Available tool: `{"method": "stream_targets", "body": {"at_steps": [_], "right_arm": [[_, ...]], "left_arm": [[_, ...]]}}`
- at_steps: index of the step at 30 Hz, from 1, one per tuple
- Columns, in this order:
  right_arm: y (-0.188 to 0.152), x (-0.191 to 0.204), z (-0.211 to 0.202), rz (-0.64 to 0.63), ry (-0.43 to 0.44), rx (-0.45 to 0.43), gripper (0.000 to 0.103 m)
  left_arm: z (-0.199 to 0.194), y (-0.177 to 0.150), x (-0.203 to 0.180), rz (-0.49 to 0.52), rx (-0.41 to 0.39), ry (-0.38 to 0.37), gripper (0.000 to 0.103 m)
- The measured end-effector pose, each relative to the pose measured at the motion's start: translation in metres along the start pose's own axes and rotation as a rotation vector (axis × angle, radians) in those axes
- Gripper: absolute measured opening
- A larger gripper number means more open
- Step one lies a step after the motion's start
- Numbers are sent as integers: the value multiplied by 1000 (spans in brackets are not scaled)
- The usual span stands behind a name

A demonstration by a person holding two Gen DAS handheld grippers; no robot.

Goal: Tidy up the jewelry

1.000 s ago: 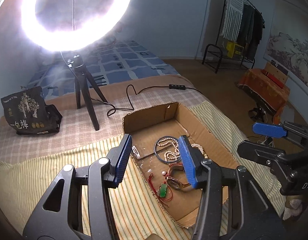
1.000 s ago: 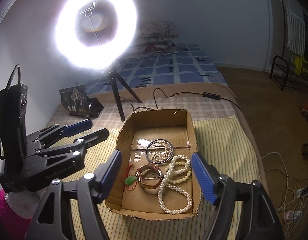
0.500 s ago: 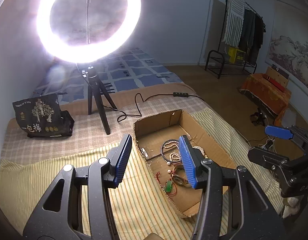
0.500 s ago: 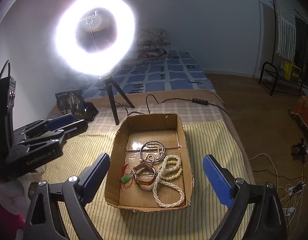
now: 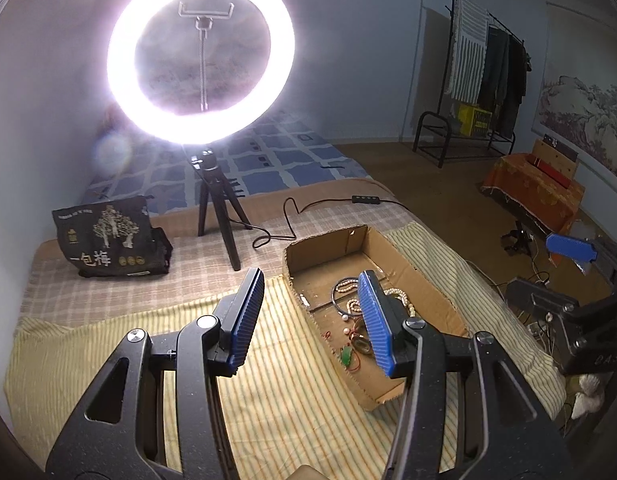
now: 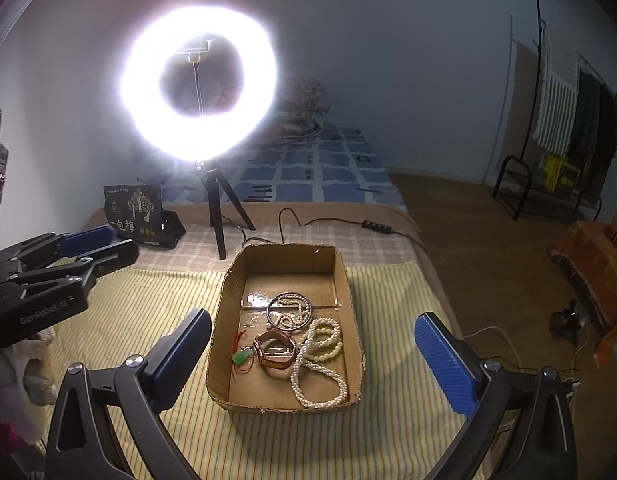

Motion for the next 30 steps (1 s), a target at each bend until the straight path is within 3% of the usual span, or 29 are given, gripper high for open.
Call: {"method": "stream_targets", "body": {"at_steps": [3, 10, 17, 30], "right_arm": [[-2, 5, -10, -12, -26, -19, 103], [-8, 15, -29, -21, -76, -62, 103], [-18, 25, -47, -34, -102, -102, 103], [-20, 37, -66, -58, -116, -165, 103]], "left_arm": [[-15, -6, 2, 7, -20, 11, 70], [-50, -21, 8, 10, -46, 34, 91], [-74, -34, 9, 27, -36, 73, 99], [-100, -46, 7, 33, -25, 101, 101]]}}
Point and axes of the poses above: each gripper's, at about its wrist camera, not at the fingertips, and z roughly the way its jaws point, x to its left, y to its top, the point moved 2 cm from there along z, roughly the way its jaws point, and after that the axes turned 1 degree about x, right-handed, at the moved point
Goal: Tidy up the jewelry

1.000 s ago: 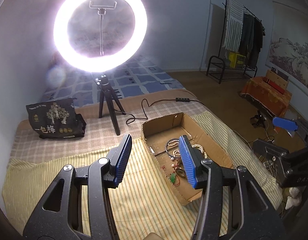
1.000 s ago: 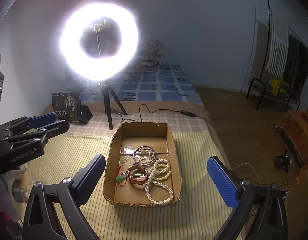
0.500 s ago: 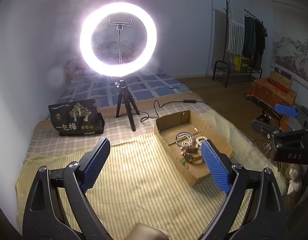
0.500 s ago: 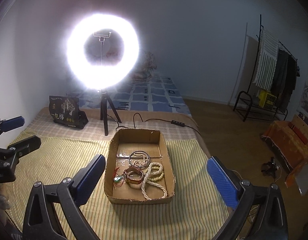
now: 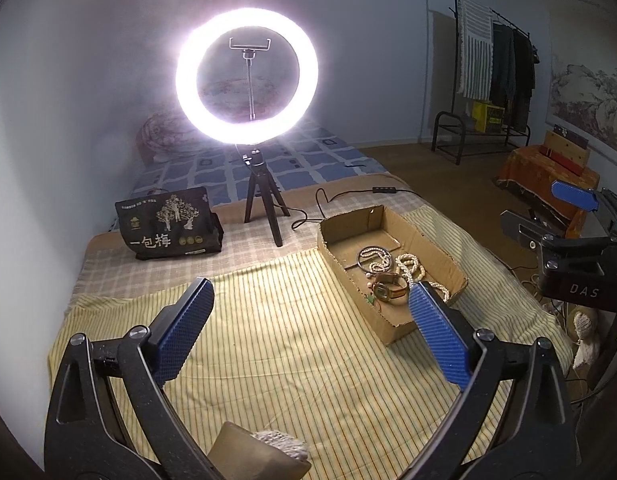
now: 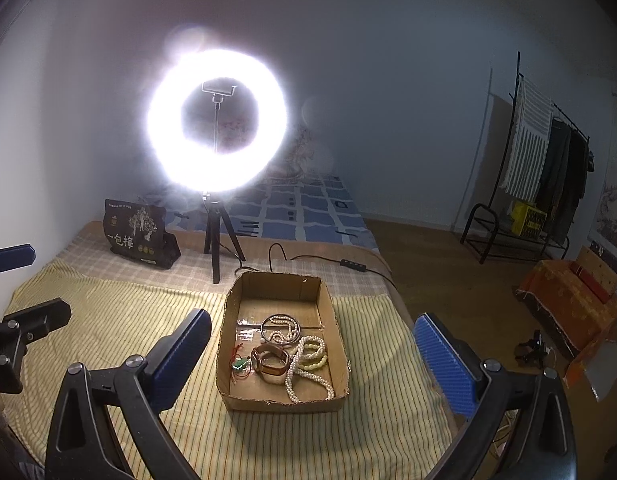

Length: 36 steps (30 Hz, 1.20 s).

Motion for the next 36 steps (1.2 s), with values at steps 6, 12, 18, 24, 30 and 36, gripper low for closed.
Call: {"method": "stream_targets", "body": {"at_steps": [6, 12, 18, 24, 30, 36], "right_arm": [[-1, -2, 0, 11, 5, 5, 103], [-1, -3, 0, 17, 5, 9, 103], [-2, -3, -2, 14, 1, 8, 103], [-4, -3, -2, 13, 4, 11, 103], [-8, -3, -1, 14, 8, 21, 103], [-11, -5, 1, 20, 9, 34, 103]], "left_arm": [[-4, -1, 2, -4, -4, 6, 102], [-5, -2, 2, -3, -6, 7, 102], [-7, -3, 2, 0, -7, 11, 102], [-8, -4, 4, -3, -7, 21, 102], [-9, -4, 4, -11, -1, 28, 102], [-10, -5, 4, -7, -4, 34, 102]]}}
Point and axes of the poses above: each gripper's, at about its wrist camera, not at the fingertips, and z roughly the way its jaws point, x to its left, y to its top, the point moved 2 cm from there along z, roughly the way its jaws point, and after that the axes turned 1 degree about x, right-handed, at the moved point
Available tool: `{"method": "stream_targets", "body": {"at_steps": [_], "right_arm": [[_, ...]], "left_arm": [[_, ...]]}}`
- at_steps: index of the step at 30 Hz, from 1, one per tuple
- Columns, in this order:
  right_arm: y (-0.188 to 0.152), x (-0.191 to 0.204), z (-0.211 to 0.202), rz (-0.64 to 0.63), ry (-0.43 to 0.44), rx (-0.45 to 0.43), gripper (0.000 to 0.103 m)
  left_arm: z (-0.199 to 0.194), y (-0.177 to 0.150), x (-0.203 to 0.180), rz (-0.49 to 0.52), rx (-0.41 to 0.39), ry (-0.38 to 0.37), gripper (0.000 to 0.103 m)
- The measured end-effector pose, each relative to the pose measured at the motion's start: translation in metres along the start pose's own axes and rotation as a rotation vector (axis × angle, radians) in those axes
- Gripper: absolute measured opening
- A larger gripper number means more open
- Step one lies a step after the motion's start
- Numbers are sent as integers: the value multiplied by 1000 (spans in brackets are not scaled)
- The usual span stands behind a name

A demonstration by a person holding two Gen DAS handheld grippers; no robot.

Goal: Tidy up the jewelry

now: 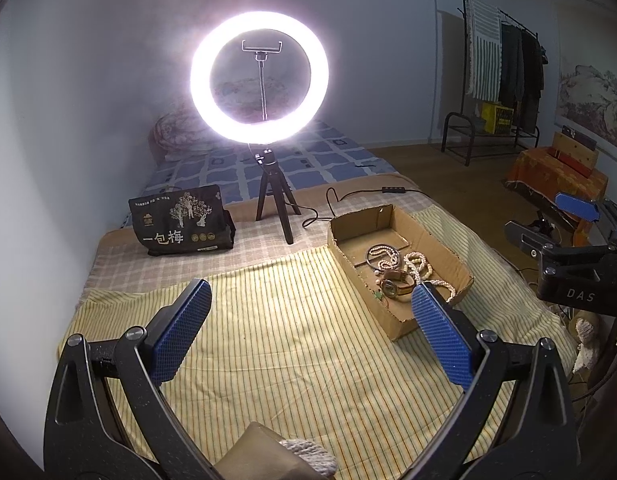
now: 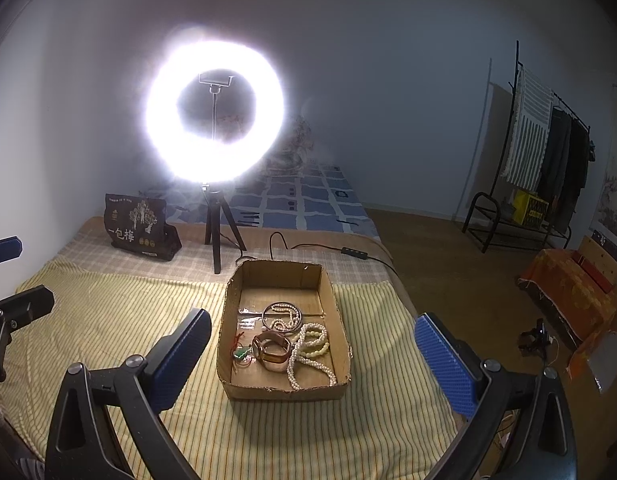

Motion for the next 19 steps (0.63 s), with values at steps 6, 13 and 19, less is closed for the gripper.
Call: {"method": "stream_targets", "body": {"at_steps": [6, 13, 19], "right_arm": [[-2, 0, 1, -10, -5, 7, 103], [-5, -1, 5, -4, -5, 26, 103], [-7, 0, 8, -3, -5, 37, 103]], "left_arm": [[0, -1, 0, 0, 0, 3, 102], [-1, -3, 5, -13, -7, 13, 102], [-2, -4, 6, -6, -22, 30, 102]]}}
Point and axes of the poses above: each gripper's, at about its wrist camera, not at the fingertips, and z roughly the way its jaws point, x to its left, y to its top, the point moved 2 cm from there along z, roughly the way its jaws point, and after that the axes turned 1 degree about x, right-handed, at the moved point
